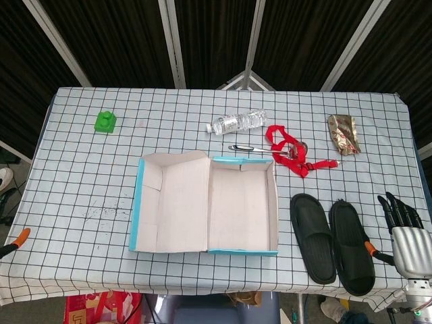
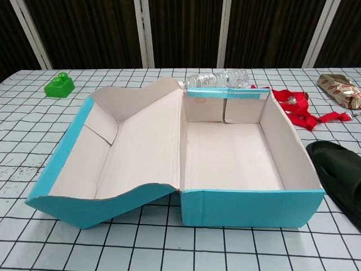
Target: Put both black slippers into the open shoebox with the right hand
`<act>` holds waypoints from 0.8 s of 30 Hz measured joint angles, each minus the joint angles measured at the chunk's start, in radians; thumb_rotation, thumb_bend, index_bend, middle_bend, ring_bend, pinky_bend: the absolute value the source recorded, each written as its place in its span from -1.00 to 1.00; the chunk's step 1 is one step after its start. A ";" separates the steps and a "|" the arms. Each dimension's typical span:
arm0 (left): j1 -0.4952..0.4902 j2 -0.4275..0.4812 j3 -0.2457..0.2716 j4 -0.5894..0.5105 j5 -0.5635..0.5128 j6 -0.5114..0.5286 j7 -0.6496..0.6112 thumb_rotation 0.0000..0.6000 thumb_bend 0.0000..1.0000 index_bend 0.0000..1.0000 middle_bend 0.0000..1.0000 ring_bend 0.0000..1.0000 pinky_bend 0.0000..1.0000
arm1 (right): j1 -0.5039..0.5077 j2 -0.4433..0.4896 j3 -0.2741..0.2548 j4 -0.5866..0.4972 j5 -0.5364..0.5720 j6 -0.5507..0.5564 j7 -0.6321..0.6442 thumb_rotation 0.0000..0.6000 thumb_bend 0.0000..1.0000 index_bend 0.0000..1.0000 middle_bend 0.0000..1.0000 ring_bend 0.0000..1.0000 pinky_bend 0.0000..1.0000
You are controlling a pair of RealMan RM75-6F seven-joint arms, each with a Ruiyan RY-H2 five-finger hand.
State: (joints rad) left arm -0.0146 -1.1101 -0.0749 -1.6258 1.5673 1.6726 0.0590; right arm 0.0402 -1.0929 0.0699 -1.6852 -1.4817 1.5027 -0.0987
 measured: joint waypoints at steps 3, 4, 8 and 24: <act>0.002 0.002 -0.002 0.001 -0.001 0.005 -0.010 1.00 -0.41 -0.70 -1.00 -0.99 -0.80 | 0.003 -0.002 0.000 0.001 0.002 -0.007 -0.003 1.00 -0.61 -1.00 -0.95 -0.82 -0.72; 0.003 0.003 -0.002 0.001 0.000 0.007 -0.014 1.00 -0.41 -0.70 -1.00 -0.99 -0.80 | 0.003 -0.002 -0.001 0.001 0.002 -0.007 -0.003 1.00 -0.61 -1.00 -0.95 -0.82 -0.73; 0.008 0.007 -0.001 -0.001 0.009 0.020 -0.021 1.00 -0.41 -0.70 -1.00 -0.99 -0.80 | 0.000 0.002 -0.008 -0.002 -0.007 -0.005 -0.002 1.00 -0.61 -1.00 -0.95 -0.82 -0.72; 0.005 0.007 -0.008 0.008 -0.008 0.006 -0.029 1.00 -0.41 -0.70 -1.00 -0.99 -0.80 | 0.005 0.005 -0.012 0.012 -0.050 0.005 0.073 1.00 -0.61 -0.78 -0.85 -0.62 -0.70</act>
State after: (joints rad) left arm -0.0094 -1.1027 -0.0832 -1.6175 1.5595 1.6782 0.0295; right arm 0.0453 -1.0883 0.0582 -1.6733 -1.5318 1.5072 -0.0256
